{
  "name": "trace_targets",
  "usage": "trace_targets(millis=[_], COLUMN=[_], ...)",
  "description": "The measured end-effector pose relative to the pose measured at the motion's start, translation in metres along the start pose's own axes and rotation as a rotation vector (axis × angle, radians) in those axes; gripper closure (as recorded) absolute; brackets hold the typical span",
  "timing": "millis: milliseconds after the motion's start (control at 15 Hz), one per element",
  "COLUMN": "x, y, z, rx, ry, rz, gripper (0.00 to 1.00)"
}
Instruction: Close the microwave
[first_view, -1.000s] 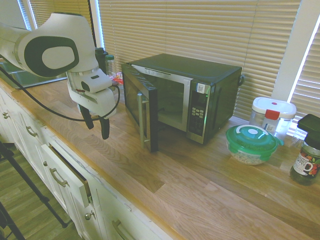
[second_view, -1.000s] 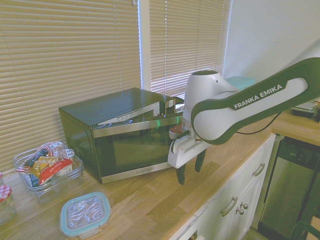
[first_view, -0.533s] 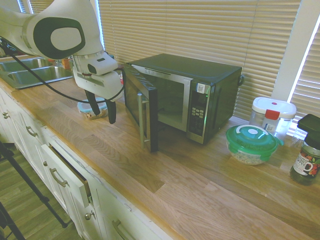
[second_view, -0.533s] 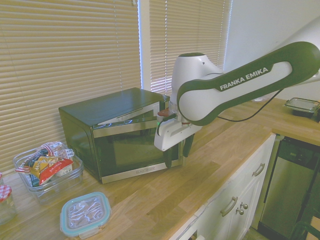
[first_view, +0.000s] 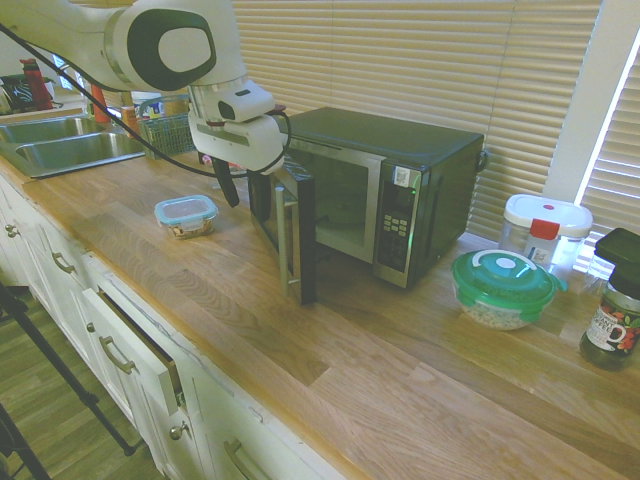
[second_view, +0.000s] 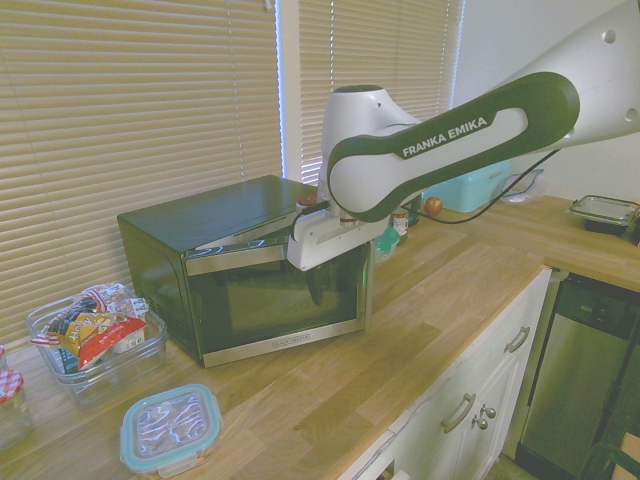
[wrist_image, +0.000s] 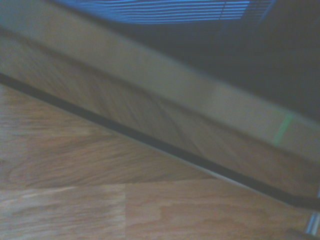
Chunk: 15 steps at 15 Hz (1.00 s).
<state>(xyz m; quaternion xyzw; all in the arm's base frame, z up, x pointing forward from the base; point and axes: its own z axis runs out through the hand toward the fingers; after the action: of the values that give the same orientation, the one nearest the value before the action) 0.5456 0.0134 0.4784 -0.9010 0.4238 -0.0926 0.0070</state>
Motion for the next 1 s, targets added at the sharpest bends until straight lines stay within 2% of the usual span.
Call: trace_targets(millis=[733, 1000], x=[0.1, 0.121], y=[-0.061, -0.079], z=[-0.003, -0.006], rx=[-0.018, -0.048], ry=[0.019, -0.006], rz=[0.057, 0.028], gripper=[0.0, 0.0])
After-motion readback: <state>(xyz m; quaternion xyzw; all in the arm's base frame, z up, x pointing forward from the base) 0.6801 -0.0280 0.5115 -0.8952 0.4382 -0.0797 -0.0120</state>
